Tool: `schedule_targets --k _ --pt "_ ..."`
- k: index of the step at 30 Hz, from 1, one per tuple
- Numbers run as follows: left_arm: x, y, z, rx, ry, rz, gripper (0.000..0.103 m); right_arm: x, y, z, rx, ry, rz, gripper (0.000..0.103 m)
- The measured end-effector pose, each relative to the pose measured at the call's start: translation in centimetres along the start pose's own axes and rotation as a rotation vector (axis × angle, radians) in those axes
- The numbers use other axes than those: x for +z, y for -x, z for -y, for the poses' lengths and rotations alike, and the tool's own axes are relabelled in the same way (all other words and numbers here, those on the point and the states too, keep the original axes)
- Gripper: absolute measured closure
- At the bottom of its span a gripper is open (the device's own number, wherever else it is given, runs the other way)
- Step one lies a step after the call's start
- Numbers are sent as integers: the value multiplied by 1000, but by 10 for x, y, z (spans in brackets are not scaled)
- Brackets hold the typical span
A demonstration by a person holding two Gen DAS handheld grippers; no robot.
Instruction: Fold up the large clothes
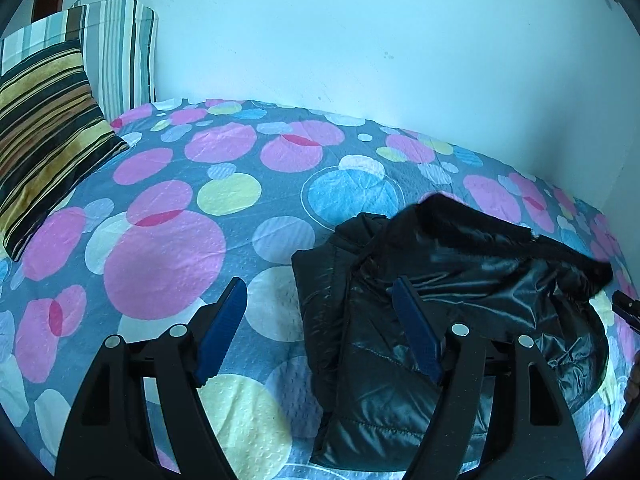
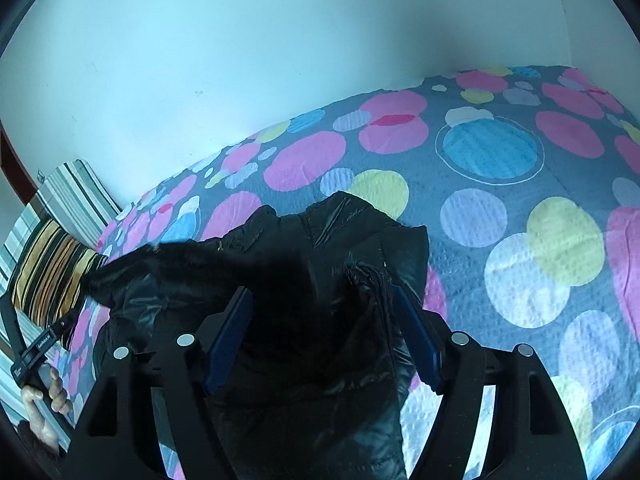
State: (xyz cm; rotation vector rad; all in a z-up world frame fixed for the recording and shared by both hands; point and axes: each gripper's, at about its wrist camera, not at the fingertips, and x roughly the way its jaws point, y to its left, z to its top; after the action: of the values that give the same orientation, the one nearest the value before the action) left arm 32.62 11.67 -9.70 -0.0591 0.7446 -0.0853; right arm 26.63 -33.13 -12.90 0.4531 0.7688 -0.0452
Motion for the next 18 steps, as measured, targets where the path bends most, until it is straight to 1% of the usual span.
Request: schedule_targets --k 3,8,11,13,18 --pt "-1 -3 0 -6 -22 -9 28 0 3 1 0 26 3 32" --pt "6 -24 12 -51 -75 -60 27 6 -2 -3 -12 81 1 32" --pt "16 -45 22 -71 -104 -93 25 18 -15 -5 -23 115 -8 32" --pt "21 -59 29 -78 -126 -111 23 29 -29 -4 -27 128 -31 32" --pt "30 -96 45 -75 -192 -154 23 49 -67 2 -9 116 -87 32"
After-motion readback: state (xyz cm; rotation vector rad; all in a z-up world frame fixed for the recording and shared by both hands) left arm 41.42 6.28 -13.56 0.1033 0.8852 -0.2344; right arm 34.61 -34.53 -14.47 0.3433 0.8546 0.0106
